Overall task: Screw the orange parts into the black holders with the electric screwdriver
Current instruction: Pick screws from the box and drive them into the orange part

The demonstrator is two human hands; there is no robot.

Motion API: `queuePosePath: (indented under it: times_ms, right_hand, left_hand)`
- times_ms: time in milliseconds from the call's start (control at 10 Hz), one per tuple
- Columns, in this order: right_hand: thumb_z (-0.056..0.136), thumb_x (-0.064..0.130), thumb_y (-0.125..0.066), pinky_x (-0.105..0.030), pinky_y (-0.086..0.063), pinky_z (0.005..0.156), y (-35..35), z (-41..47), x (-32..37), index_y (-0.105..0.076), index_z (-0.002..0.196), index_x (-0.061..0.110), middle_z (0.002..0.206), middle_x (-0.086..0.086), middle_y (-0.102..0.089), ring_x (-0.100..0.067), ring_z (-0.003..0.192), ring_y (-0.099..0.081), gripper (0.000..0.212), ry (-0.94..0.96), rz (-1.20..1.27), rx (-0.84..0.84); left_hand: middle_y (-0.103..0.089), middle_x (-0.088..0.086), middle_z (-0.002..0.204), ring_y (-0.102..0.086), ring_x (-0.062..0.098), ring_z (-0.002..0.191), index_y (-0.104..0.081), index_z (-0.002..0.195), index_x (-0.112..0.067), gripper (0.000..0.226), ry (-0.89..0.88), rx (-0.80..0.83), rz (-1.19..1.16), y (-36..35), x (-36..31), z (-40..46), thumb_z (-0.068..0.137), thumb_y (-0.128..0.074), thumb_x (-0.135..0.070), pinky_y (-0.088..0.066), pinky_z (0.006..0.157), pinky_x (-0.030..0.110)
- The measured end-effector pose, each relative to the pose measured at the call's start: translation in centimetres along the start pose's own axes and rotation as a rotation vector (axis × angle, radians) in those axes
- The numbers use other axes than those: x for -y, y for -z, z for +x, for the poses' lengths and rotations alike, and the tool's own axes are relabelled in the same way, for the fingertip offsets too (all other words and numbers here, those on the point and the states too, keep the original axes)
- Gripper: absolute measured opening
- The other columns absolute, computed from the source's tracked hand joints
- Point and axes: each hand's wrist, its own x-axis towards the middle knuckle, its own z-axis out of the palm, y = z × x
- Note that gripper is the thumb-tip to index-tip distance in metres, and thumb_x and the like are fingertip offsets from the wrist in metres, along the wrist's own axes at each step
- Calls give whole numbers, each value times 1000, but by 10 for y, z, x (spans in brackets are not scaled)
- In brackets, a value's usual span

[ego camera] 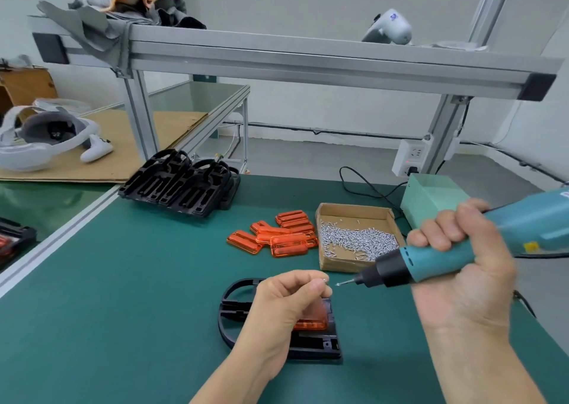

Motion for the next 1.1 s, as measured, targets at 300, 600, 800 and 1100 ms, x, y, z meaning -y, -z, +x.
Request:
queuePosePath:
  times_ms: [300,600,800,1100]
  right_hand:
    - [80,12,-52,-19,-39,50,-5,-2,-6,-47,73,27,54,11,-35,-5,45,-36,18,10,-23,4]
    - [81,11,-52,-19,-39,50,-3,-3,-9,-47,73,25,54,11,-36,-6,45,-36,17,22,-34,7]
    - [81,9,-49,-19,-37,49,1,-5,-10,-46,76,25,53,10,-35,-6,44,-35,17,36,-48,32]
    - [80,8,-46,-19,-36,47,9,-4,-13,-47,77,23,52,10,-35,-5,42,-33,15,64,-40,14]
  left_hand:
    - [-67,10,70,-55,11,60,-76,76,-8,12,-6,33,-59,-3,3,-4,67,-70,-15,-48,59,20]
    - [-67,11,69,-53,12,58,-76,76,-7,17,-10,48,-64,-5,4,-4,64,-73,-19,-47,59,21]
    - [-67,10,69,-54,12,61,-75,74,-8,15,-42,76,57,0,3,-3,68,-72,-21,-48,63,20]
    - [-68,7,69,-55,10,61,-76,76,-11,10,-66,99,154,-2,5,0,74,-69,-17,-48,63,19]
